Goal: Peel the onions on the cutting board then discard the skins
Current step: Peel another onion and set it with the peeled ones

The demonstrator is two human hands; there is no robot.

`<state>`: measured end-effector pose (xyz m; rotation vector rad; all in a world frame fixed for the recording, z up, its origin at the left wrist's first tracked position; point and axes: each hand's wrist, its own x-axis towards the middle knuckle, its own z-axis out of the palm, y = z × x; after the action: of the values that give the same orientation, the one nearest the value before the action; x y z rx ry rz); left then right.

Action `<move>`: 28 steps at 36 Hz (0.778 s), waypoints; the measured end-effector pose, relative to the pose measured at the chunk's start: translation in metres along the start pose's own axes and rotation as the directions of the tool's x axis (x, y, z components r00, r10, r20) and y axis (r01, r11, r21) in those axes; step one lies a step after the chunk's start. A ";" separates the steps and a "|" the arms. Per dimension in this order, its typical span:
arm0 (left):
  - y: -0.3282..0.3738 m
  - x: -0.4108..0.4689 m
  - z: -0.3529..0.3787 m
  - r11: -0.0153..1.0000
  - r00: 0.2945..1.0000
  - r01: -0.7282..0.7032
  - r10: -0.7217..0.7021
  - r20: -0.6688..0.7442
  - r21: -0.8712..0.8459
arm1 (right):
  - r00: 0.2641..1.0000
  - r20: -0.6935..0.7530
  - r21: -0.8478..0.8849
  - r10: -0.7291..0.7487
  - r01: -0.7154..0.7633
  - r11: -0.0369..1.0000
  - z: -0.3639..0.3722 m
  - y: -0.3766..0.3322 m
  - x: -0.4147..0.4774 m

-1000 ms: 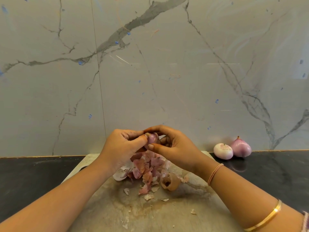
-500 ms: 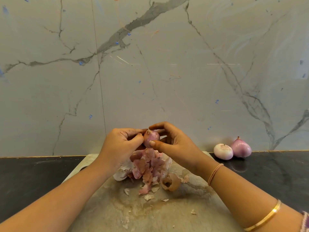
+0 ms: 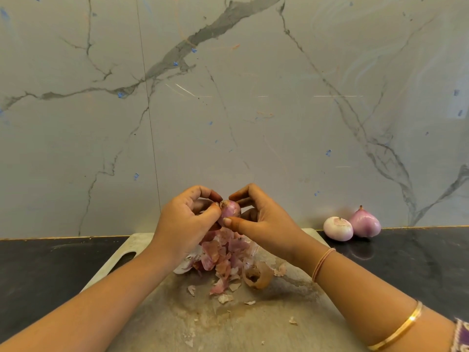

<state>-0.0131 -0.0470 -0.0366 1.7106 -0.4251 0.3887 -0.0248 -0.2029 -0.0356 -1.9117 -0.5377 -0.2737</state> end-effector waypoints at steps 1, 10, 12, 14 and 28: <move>0.001 -0.001 0.001 1.000 1.000 0.001 -0.001 0.006 -0.014 | 1.000 -0.002 0.001 -0.002 0.002 1.000 0.000 0.000 0.000; -0.001 -0.002 0.003 0.994 0.995 -0.099 0.100 -0.007 0.046 | 0.999 -0.037 -0.003 -0.021 0.021 1.000 0.001 0.001 0.001; -0.001 -0.001 0.003 0.992 0.994 -0.111 0.112 -0.012 0.055 | 0.999 -0.044 -0.002 -0.017 0.017 1.000 0.002 0.001 0.001; -0.002 -0.001 0.003 0.990 0.992 -0.121 0.123 -0.027 0.074 | 0.999 -0.051 0.001 -0.013 0.013 1.000 0.002 0.001 0.001; -0.009 0.009 -0.008 0.984 0.992 -0.048 0.067 -0.103 0.174 | 0.997 -0.020 0.261 0.070 -0.062 0.963 -0.004 -0.003 0.001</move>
<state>-0.0011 -0.0382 -0.0387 1.8368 -0.3713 0.5714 -0.0250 -0.2057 -0.0314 -1.6641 -0.4653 -0.1781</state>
